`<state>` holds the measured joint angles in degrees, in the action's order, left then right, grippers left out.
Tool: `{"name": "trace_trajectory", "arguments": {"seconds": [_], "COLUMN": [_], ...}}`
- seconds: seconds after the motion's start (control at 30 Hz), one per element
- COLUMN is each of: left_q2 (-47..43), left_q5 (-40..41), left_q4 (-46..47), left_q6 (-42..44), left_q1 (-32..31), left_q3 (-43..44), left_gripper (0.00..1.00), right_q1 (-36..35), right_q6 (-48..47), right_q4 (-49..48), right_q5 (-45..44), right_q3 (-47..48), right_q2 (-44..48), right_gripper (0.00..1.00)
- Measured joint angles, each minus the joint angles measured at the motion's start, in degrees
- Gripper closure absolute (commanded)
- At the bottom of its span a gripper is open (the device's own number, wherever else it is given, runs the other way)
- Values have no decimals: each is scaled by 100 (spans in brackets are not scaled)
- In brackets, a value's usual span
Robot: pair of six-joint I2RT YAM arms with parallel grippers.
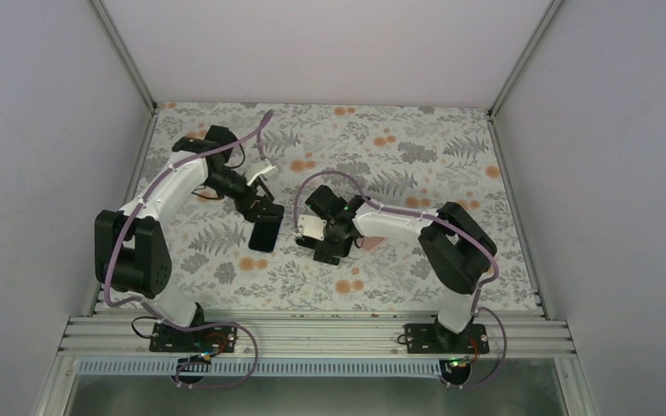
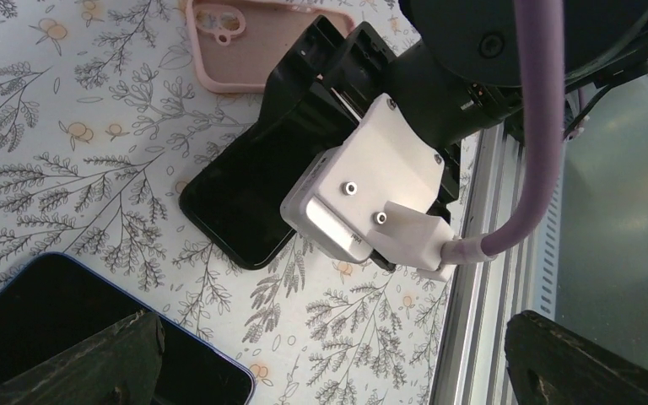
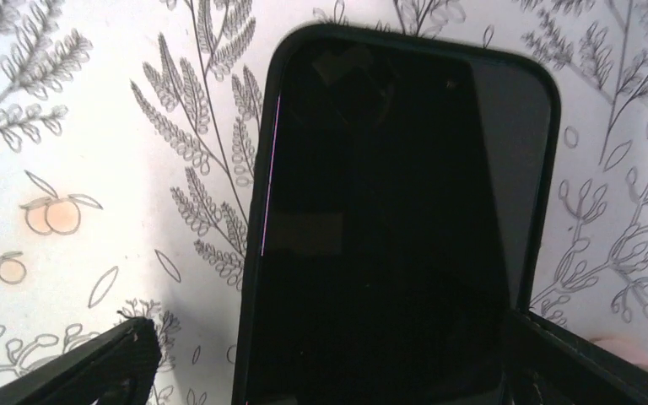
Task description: Take the phone out of the phone case
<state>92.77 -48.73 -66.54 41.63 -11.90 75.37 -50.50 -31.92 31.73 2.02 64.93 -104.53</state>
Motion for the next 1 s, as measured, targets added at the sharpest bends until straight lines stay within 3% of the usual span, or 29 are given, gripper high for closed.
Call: {"name": "trace_trajectory", "arguments": {"seconds": [1.0], "left_q2": [-107], "left_q5": [-262], "left_q4": [-46], "left_q6": [286], "left_q1": [278], "left_q3": [-188], "left_gripper": [0], "right_q1": [299], "right_q6": [-153], "right_q4": [177], "right_q5": [55], "right_q3": [590], "right_q2": [-446], "right_gripper": [0]}}
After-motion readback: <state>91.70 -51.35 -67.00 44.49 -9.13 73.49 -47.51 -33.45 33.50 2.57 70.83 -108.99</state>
